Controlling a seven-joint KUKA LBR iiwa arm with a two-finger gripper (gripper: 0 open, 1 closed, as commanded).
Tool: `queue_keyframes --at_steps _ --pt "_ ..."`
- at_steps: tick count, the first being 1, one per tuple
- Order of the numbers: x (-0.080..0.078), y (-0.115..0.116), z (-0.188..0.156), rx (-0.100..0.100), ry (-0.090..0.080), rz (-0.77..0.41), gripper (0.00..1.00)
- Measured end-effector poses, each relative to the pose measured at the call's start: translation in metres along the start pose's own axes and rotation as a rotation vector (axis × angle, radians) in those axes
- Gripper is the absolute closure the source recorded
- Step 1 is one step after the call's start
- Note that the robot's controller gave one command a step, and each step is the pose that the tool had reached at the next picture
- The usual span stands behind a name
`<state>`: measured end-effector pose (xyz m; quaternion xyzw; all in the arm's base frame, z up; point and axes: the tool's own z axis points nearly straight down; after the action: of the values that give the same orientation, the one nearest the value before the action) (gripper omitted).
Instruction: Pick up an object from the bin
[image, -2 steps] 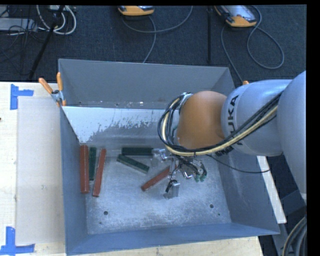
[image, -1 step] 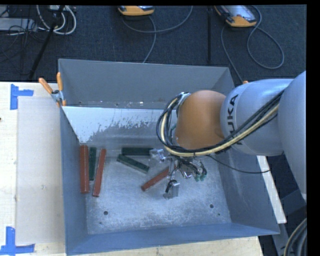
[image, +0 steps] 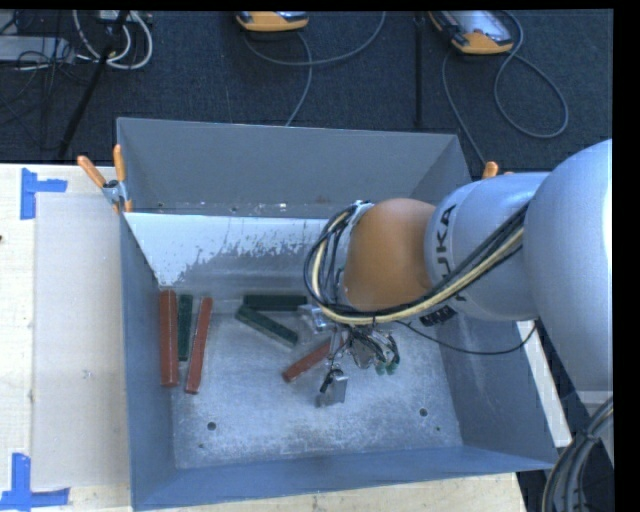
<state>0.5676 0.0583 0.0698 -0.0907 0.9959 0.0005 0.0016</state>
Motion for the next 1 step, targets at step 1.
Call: queue_keyframes --at_steps 1 --pt "-0.0009 0.0001 -0.0006 0.000 0.000 -0.001 0.00"
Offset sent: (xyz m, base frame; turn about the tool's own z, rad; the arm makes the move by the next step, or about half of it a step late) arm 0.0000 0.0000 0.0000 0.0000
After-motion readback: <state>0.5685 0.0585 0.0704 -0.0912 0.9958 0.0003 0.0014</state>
